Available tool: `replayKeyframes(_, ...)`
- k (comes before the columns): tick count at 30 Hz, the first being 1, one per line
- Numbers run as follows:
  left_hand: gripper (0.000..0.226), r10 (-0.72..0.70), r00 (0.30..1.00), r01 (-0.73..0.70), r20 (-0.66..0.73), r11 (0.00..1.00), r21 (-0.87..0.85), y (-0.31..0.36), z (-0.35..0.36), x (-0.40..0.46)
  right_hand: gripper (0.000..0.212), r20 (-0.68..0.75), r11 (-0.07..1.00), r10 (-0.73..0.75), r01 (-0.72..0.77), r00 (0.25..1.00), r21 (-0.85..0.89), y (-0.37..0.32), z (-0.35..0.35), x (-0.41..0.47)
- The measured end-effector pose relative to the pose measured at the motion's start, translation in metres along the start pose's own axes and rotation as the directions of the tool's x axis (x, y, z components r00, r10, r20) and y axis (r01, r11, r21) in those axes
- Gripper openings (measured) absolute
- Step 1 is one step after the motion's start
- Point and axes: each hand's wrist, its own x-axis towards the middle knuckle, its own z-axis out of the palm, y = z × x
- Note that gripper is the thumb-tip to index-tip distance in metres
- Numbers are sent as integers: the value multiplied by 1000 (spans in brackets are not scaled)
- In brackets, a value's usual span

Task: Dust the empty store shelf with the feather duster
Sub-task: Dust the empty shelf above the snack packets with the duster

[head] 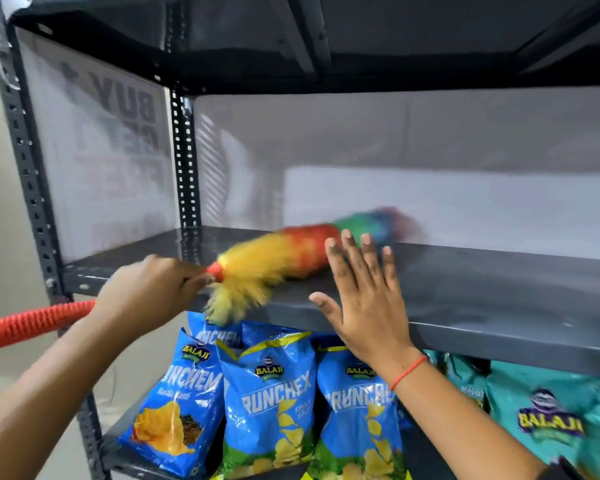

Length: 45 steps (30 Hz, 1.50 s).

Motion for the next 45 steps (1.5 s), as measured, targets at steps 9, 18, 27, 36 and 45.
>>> replayKeyframes(9,40,113,993,-111,25,991,-79,63,21,49,65,-8,975,138,-138,990,-177,70,-36,-29)
replayKeyframes(18,39,300,952,-269,59,914,-303,137,25,85,68,-33,921,319,-318,947,-227,124,-69,-59)
replayKeyframes(27,40,437,885,-323,159,824,-466,200,41,109,64,-52,926,246,-251,968,-283,136,-74,-66)
replayKeyframes(36,45,510,852,-366,117,741,-564,259,41,117,62,-115,896,266,-290,957,-335,161,-87,-83)
replayKeyframes(45,39,498,861,-378,101,760,-528,303,46,118,65,-105,851,416,-428,903,-305,200,-107,-113)
